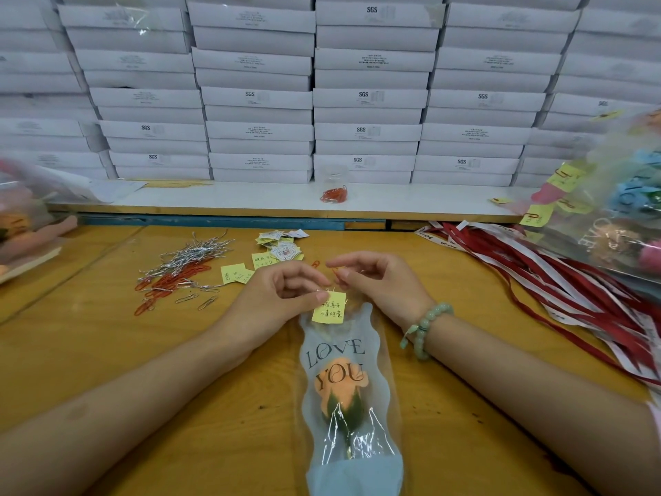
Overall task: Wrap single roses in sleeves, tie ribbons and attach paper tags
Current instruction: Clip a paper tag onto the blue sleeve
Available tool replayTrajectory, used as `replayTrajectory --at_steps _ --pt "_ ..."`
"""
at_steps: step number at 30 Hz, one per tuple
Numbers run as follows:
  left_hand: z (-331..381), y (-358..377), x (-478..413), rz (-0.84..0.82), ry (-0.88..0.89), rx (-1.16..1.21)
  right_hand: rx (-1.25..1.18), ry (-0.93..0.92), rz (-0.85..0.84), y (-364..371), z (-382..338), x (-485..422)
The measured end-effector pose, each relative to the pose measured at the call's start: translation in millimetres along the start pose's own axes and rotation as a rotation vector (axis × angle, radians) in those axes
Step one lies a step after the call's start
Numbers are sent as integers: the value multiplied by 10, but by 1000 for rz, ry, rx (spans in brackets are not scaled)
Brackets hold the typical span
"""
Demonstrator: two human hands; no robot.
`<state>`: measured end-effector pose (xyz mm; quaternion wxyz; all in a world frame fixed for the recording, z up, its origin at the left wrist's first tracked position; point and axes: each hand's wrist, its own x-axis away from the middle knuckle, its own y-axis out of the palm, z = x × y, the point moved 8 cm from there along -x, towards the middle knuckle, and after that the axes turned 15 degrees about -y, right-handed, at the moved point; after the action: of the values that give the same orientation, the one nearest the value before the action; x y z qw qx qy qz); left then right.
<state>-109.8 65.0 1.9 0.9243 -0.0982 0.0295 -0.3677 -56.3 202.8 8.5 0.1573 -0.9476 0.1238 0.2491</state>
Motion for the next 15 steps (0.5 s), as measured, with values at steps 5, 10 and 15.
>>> replayTrajectory --at_steps 5,10,15 --pt "3 -21 -3 19 13 -8 -45 24 15 42 18 5" --pt "-6 -32 0 30 7 -5 -81 25 38 27 33 4" --pt "-12 -43 -1 52 -3 6 -46 -5 -21 59 1 9"
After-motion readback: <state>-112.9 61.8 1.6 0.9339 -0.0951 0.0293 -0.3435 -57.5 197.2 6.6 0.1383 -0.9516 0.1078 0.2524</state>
